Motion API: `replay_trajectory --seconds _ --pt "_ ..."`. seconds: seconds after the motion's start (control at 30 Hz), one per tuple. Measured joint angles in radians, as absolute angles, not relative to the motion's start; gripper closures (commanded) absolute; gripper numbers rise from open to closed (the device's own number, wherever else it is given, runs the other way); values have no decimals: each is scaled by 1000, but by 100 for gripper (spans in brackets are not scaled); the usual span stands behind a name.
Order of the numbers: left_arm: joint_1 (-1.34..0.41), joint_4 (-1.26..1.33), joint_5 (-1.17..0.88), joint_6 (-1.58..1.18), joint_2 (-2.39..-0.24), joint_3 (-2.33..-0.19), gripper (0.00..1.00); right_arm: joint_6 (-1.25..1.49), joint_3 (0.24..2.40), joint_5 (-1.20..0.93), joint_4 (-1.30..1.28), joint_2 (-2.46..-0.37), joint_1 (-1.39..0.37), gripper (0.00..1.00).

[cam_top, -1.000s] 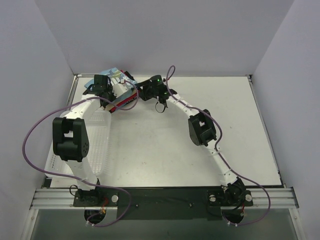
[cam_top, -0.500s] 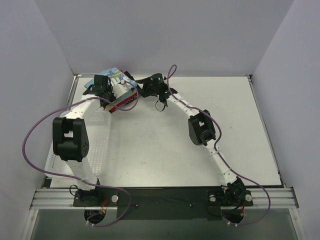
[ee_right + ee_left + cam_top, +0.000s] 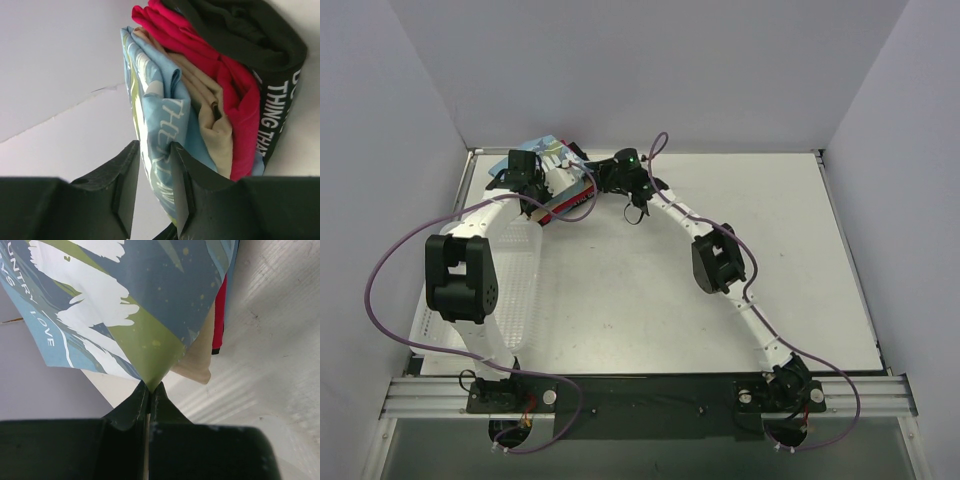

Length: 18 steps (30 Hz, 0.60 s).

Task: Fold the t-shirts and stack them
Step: Put the neatly folded tshirt into the corner of the board with the left arm

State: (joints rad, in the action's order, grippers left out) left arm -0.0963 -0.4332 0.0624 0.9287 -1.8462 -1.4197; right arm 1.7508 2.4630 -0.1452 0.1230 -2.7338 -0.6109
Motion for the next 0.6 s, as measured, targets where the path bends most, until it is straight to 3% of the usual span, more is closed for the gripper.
replay_trajectory --seconds 0.1,0.13,0.6 --pt "-96 -433 62 929 -1846 -1420 100 1757 2480 -132 121 -2757 -611 89" --pt "-96 -433 62 929 -1846 -1420 100 1757 2480 -129 121 -2760 -611 100" --pt "-94 -513 97 1044 -1846 -1420 100 1605 2422 -184 104 -2741 -599 100"
